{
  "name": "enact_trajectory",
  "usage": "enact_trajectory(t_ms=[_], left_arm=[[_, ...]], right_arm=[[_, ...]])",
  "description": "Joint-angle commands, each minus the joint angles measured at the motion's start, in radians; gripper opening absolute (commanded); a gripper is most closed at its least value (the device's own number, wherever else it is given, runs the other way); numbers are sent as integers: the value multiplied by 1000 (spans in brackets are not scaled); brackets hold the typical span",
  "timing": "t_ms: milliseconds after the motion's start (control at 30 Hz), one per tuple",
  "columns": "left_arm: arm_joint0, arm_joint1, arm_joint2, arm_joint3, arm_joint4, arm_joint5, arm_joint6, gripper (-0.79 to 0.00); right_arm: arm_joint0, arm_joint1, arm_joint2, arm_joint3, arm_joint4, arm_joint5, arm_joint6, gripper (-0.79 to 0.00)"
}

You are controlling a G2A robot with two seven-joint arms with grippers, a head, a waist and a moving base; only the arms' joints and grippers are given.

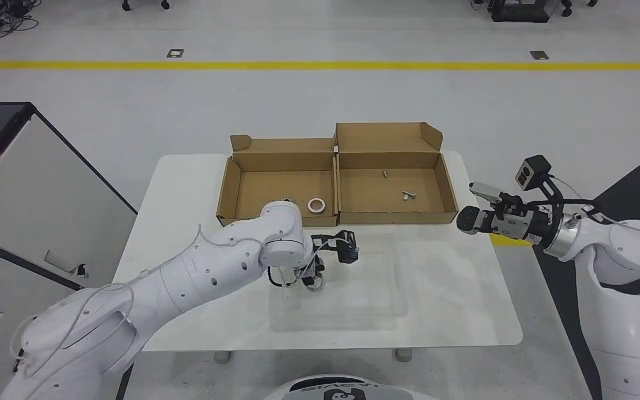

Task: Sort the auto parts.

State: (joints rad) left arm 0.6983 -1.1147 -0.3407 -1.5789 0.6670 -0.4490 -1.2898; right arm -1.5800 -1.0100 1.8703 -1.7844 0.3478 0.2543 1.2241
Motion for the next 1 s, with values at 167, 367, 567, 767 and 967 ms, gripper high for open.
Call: enact_trajectory(t_ms=[167, 367, 567, 767, 967], left_arm=[[43, 69, -142, -141, -73, 8, -12, -785], [106, 125, -257, -276, -95, 3, -28, -785], [126, 140, -287, -321, -90, 2, -37, -785], [126, 140, -287, -321, -90, 2, -37, -785], [146, 141, -340, -303, -155, 60, 89, -785]], right_arm=[[0, 0, 0, 0, 0, 0, 0, 0], [0, 0, 0, 0, 0, 0, 0, 0], [0, 0, 0, 0, 0, 0, 0, 0], [0, 0, 0, 0, 0, 0, 0, 0], [0, 0, 0, 0, 0, 0, 0, 0]])
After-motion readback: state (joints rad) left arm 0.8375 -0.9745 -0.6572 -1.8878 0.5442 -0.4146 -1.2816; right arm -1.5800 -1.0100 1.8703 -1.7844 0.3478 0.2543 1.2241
